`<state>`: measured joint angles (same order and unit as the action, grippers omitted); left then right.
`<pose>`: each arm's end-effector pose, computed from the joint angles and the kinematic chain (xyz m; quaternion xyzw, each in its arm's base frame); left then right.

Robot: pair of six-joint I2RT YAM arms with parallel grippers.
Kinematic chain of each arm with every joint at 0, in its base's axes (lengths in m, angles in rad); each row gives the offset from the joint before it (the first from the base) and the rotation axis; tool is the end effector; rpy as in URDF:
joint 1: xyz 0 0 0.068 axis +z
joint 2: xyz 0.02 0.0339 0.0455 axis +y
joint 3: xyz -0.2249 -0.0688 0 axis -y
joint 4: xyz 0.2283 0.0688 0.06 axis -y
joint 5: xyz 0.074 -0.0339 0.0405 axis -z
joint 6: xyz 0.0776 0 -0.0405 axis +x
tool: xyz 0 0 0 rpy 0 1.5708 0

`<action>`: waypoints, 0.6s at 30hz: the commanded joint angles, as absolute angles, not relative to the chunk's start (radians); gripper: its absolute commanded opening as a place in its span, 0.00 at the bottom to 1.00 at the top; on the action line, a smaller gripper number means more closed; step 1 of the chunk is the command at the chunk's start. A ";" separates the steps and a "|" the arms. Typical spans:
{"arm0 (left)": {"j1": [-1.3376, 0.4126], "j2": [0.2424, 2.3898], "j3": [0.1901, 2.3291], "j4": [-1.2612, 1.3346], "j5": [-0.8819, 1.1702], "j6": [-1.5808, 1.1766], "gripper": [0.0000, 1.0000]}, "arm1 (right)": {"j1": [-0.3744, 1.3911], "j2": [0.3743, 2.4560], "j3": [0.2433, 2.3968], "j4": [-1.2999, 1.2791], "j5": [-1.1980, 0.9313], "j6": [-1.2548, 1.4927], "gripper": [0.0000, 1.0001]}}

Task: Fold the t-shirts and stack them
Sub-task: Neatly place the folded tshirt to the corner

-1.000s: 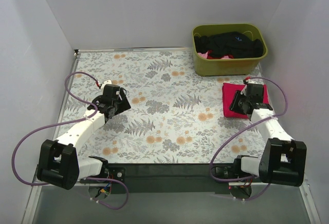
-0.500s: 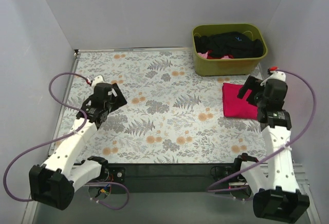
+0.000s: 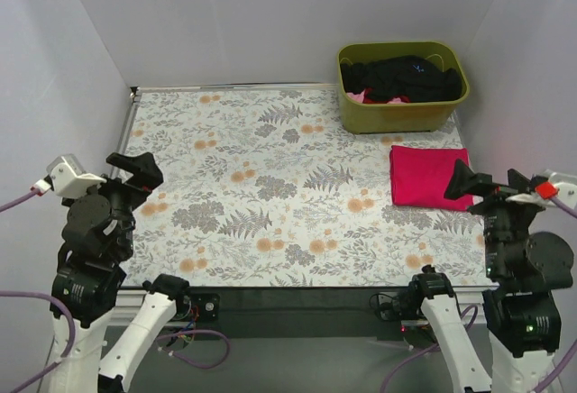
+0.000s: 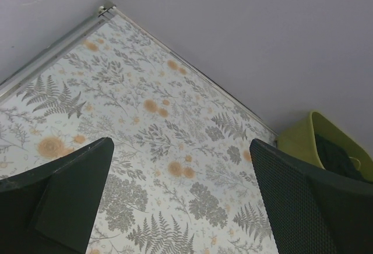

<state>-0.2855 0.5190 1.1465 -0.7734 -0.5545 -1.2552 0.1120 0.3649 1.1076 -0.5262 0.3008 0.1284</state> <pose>0.1197 0.0074 0.3873 -0.4975 0.5606 -0.2892 0.5955 0.0842 -0.0137 0.4242 0.1219 0.6185 -0.0008 0.7763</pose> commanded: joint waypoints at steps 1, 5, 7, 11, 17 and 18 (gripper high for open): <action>-0.295 0.473 1.094 -0.888 -0.654 -1.287 0.98 | 0.136 0.223 1.052 -0.459 0.364 -0.035 0.98; -0.296 0.353 1.008 -0.796 -0.612 -1.235 0.98 | 0.149 0.121 0.997 -0.420 0.290 -0.104 0.98; -0.296 0.286 0.979 -0.766 -0.591 -1.218 0.98 | 0.155 0.103 0.980 -0.422 0.259 -0.104 0.98; -0.296 0.189 0.930 -0.703 -0.563 -1.180 0.98 | 0.155 0.091 0.956 -0.417 0.206 -0.106 0.98; -0.296 0.068 0.853 -0.667 -0.554 -1.144 0.98 | 0.156 0.109 0.950 -0.402 0.150 -0.107 0.98; -0.296 0.057 0.838 -0.666 -0.563 -1.155 0.98 | 0.156 0.112 0.951 -0.402 0.141 -0.109 0.98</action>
